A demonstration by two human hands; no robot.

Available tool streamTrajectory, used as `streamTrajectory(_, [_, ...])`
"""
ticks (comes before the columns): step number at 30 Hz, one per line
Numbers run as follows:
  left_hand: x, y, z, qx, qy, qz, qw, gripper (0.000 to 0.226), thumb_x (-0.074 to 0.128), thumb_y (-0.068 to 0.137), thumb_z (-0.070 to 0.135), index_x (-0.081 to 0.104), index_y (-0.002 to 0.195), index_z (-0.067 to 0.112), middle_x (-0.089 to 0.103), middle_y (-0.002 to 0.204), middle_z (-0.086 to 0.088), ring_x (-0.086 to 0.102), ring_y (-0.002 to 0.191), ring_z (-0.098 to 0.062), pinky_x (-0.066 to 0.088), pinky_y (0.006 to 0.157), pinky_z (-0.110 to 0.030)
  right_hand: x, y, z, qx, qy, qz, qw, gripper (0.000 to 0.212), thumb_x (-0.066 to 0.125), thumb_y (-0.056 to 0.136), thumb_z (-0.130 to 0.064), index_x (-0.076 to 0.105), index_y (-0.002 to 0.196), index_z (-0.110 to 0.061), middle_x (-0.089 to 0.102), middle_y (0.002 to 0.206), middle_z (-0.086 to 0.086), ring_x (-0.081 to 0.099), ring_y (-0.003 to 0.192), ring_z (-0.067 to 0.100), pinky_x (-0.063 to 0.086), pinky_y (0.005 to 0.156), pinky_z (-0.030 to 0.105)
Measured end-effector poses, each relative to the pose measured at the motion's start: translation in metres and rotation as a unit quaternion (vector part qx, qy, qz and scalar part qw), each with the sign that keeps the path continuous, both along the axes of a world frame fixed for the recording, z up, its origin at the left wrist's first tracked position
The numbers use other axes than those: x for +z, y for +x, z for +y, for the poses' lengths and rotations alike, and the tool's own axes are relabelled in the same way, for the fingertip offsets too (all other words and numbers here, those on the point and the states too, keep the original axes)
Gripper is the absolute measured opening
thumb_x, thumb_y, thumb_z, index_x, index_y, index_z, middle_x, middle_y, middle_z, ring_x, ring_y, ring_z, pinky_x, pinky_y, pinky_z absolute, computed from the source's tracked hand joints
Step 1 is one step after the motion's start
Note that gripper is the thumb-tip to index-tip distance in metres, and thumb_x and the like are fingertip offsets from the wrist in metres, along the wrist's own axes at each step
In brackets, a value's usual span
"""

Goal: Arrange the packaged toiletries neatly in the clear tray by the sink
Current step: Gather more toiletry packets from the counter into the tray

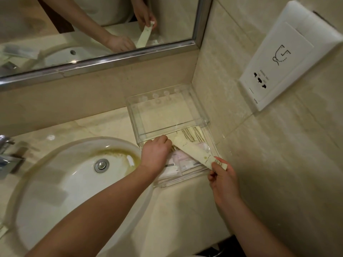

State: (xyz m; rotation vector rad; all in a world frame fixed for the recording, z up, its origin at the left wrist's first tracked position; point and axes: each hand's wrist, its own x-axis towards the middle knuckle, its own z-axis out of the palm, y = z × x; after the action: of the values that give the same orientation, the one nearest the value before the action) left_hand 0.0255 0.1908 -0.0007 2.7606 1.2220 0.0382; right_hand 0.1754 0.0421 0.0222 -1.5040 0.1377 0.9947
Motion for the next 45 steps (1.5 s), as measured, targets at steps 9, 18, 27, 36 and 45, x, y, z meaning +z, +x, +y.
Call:
streamTrajectory(9, [-0.002,-0.012,0.014,0.018,0.064,-0.036,0.997,0.022,0.076,0.057,-0.001,0.061,0.068,0.011,0.059,0.066,-0.005,0.051,0.066,-0.028,0.034,0.055,-0.033,0.003,-0.002,0.023,0.087,-0.057,-0.107,0.989,0.025,0.056,0.088,-0.002,0.071,0.103,-0.015,0.058,0.071,0.002,0.047,0.057,0.013,0.038,0.049,0.025])
streamTrajectory(18, [0.002,-0.055,-0.007,0.083,0.021,-0.178,0.980,0.037,0.055,0.063,-0.007,0.068,0.094,0.007,0.065,0.091,-0.008,0.057,0.082,-0.031,0.047,0.066,-0.040,0.000,0.006,0.082,0.147,-0.101,-0.099,0.979,0.047,0.066,0.087,-0.008,0.051,0.132,-0.004,0.067,0.071,0.007,0.057,0.048,0.009,0.046,0.047,0.022])
streamTrajectory(27, [-0.008,-0.051,-0.037,0.033,-0.050,-0.033,0.998,0.054,0.054,0.087,0.027,0.051,0.137,0.009,0.051,0.144,-0.009,0.043,0.135,-0.032,0.038,0.107,-0.047,-0.004,-0.007,0.124,0.159,-0.128,-0.129,0.971,0.033,0.068,0.086,-0.007,0.050,0.114,-0.009,0.074,0.075,0.014,0.063,0.044,0.009,0.049,0.047,0.021])
streamTrajectory(36, [-0.008,-0.044,-0.039,0.064,-0.075,0.051,0.994,0.067,0.025,0.098,0.048,0.022,0.151,0.007,0.000,0.164,-0.009,0.000,0.148,-0.035,0.003,0.119,-0.054,-0.006,-0.004,0.130,0.190,-0.161,-0.271,0.930,0.030,0.076,0.082,-0.020,0.052,0.095,-0.009,0.069,0.069,0.013,0.057,0.039,0.012,0.042,0.036,0.020])
streamTrajectory(45, [-0.003,-0.040,-0.052,0.168,-0.056,-0.006,0.984,0.058,0.054,0.086,0.034,0.048,0.135,0.005,0.036,0.151,-0.020,0.028,0.139,-0.040,0.023,0.114,-0.056,-0.001,-0.028,0.099,0.389,-0.147,-0.630,0.656,0.031,0.062,0.085,-0.013,0.070,0.115,-0.017,0.061,0.121,0.011,0.055,0.111,0.030,0.046,0.090,0.036])
